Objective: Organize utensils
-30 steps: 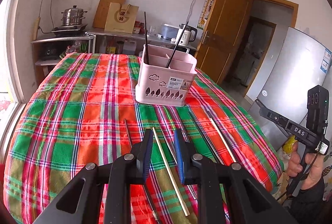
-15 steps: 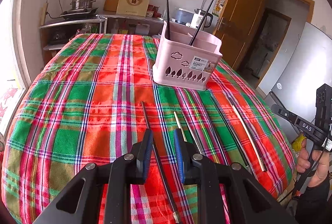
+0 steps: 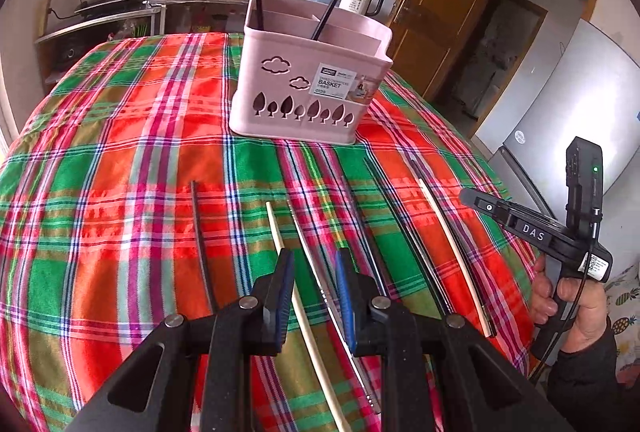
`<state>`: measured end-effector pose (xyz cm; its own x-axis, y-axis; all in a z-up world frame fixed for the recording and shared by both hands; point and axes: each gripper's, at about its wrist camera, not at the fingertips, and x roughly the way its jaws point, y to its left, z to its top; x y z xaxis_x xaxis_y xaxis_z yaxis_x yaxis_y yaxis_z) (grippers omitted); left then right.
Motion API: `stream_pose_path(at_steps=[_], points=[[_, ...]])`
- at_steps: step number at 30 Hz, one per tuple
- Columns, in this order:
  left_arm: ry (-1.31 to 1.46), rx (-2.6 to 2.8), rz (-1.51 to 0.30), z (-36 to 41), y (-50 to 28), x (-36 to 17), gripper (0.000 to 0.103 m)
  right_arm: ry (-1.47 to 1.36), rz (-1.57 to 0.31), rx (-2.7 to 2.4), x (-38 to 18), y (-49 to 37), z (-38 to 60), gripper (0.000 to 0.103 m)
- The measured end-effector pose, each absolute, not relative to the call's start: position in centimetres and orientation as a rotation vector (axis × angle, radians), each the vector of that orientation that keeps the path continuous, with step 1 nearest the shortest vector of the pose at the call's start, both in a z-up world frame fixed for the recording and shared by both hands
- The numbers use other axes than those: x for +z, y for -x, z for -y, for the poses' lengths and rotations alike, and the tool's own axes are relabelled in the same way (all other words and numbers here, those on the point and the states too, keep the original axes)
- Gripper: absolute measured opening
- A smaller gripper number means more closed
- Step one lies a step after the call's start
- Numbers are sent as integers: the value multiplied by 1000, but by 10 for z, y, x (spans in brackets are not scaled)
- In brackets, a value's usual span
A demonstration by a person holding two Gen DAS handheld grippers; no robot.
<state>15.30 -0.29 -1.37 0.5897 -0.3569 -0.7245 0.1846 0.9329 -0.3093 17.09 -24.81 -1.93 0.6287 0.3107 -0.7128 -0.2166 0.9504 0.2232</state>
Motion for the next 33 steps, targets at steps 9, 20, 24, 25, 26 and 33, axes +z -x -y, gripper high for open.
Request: stream_pose_path(at_steps=[9, 20, 24, 25, 26, 33], points=[[181, -389, -944, 43, -177, -23, 20, -117, -890, 298, -33, -198, 250, 15], [118, -382, -1012, 76, -195, -40, 20, -121, -934, 314, -41, -226, 243, 15], [102, -369, -1017, 81, -196, -44, 20, -116, -949, 307, -44, -242, 240, 15], [100, -366, -1015, 81, -196, -44, 20, -112, -953, 305, -44, -245, 239, 15], [98, -363, -1014, 82, -197, -44, 20, -103, -957, 302, -44, -248, 237, 15], [91, -349, -996, 86, -197, -44, 20, 8, -972, 281, -43, -247, 234, 7]])
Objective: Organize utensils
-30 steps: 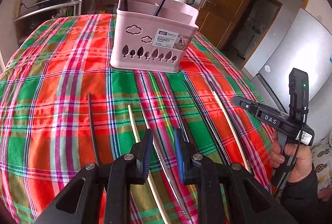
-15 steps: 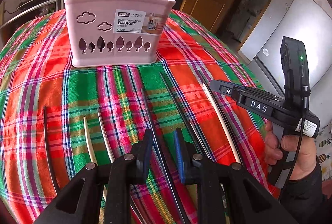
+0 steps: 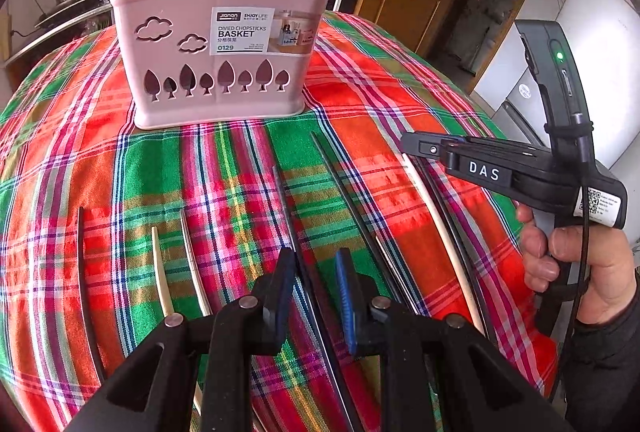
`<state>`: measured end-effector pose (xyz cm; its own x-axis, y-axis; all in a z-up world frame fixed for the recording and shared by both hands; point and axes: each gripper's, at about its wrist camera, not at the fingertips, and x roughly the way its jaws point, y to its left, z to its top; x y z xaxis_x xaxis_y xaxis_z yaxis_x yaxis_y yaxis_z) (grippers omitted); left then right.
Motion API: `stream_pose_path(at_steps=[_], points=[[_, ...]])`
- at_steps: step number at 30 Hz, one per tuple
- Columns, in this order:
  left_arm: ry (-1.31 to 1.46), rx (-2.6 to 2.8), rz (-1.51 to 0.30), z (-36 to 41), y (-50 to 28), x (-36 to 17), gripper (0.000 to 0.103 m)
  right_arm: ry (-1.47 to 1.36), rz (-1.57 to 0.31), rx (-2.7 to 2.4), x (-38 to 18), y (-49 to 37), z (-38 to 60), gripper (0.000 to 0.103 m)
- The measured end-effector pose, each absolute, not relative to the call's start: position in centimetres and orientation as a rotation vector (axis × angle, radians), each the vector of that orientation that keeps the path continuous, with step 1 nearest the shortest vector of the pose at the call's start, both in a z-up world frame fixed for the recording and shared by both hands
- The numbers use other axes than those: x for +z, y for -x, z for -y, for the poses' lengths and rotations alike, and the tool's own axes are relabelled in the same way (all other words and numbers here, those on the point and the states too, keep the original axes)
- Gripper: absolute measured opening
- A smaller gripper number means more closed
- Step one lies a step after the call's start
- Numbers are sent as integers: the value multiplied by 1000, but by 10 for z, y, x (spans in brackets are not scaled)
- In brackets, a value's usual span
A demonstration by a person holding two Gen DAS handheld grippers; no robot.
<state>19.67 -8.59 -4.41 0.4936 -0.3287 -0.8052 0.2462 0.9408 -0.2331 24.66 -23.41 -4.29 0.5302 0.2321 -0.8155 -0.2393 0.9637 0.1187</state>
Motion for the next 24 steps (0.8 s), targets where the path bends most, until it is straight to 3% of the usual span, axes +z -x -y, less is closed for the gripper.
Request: stream_pose_path(at_steps=[24], points=[[41, -346, -1021, 91, -215, -43, 20, 27, -1062, 239, -39, -191, 251, 14]])
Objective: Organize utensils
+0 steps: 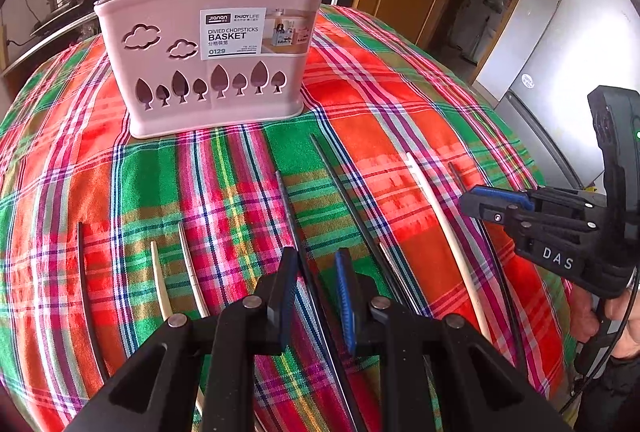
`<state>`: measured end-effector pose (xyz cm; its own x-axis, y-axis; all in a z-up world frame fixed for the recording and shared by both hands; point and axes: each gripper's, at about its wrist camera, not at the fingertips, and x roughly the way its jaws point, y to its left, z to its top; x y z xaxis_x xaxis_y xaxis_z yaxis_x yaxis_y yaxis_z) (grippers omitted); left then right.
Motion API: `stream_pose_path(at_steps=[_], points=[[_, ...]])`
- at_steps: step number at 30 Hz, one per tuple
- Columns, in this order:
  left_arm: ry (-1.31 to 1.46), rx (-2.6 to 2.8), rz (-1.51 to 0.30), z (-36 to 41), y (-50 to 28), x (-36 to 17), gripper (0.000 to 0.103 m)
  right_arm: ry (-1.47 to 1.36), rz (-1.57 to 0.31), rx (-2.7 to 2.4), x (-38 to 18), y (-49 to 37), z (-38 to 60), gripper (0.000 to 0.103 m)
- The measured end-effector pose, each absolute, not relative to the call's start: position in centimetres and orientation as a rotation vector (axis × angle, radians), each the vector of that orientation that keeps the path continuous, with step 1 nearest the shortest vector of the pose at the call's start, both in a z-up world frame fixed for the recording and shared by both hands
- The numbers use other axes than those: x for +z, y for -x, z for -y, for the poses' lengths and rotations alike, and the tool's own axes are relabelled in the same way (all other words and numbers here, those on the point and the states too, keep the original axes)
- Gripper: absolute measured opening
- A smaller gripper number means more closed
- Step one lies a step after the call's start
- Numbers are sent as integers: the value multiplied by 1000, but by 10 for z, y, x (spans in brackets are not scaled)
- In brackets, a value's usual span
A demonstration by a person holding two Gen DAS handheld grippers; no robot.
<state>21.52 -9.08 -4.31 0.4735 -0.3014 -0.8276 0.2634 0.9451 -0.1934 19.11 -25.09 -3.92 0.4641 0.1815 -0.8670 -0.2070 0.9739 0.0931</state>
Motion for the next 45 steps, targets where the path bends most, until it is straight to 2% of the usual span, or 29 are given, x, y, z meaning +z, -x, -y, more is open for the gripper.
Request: stream_pose_path(at_steps=[5, 9, 18, 34, 45], points=[[29, -347, -1044, 96, -222, -42, 18, 40, -1039, 225, -40, -193, 247, 11], [16, -331, -1061, 98, -233, -42, 8, 29, -1031, 227, -40, -196, 248, 8], [53, -362, -1104, 100, -250, -36, 6, -20, -990, 251, -27, -197, 253, 5], [128, -439, -789, 62, -220, 96, 4, -82, -686, 280, 82, -177, 270, 5], [141, -434, -743, 49, -210, 116, 4, -65, -573, 298, 116, -158, 264, 4]])
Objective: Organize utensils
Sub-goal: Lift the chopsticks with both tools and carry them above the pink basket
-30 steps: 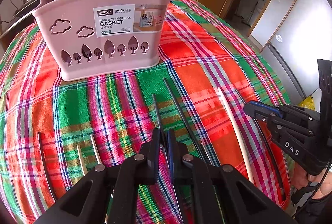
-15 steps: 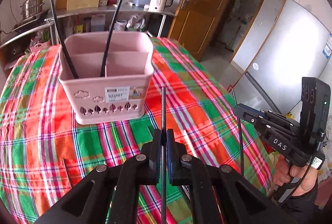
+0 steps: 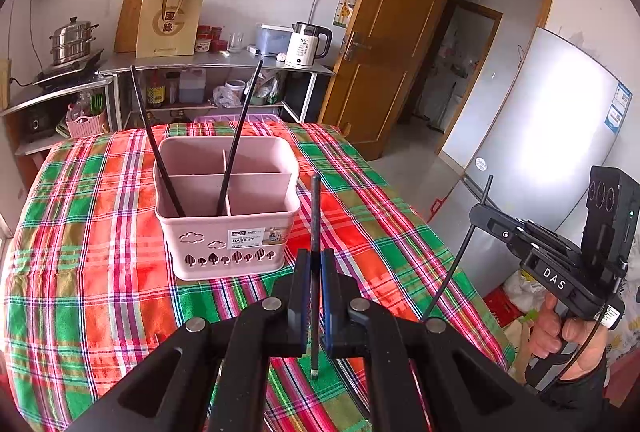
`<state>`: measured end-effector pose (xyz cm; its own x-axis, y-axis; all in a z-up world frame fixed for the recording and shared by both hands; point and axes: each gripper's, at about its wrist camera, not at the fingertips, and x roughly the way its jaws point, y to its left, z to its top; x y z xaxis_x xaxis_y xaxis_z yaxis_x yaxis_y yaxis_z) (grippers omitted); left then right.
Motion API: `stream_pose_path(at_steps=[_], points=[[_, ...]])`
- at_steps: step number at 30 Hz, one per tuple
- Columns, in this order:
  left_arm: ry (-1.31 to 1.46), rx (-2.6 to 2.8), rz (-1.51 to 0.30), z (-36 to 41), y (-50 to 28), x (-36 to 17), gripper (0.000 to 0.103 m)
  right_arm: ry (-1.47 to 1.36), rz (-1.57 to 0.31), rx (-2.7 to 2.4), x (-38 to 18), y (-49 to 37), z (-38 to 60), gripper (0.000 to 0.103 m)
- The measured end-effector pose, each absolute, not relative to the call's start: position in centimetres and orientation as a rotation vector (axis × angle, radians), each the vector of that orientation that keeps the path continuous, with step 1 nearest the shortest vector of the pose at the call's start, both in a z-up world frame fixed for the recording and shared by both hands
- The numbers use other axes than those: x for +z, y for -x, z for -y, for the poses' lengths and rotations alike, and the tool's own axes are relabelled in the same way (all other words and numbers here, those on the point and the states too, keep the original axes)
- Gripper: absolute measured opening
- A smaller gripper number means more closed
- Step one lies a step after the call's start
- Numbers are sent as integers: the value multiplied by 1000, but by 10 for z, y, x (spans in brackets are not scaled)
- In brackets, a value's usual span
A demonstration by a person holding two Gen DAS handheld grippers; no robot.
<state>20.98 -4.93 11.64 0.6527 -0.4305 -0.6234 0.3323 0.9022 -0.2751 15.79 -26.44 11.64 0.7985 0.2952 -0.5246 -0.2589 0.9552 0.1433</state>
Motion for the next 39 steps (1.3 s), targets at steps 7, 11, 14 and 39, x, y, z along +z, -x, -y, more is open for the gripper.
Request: stream_pose_path(at_steps=[7, 11, 14, 39], points=[[127, -430, -735, 47, -205, 122, 4, -65, -565, 303, 119, -154, 265, 4], [124, -427, -727, 41, -202, 126, 4, -68, -553, 310, 124, -151, 265, 4], [127, -426, -719, 36, -202, 132, 4, -68, -538, 320, 129, -152, 264, 4], [166, -286, -547, -44, -274, 237, 4, -154, -334, 492, 208, -222, 191, 4]])
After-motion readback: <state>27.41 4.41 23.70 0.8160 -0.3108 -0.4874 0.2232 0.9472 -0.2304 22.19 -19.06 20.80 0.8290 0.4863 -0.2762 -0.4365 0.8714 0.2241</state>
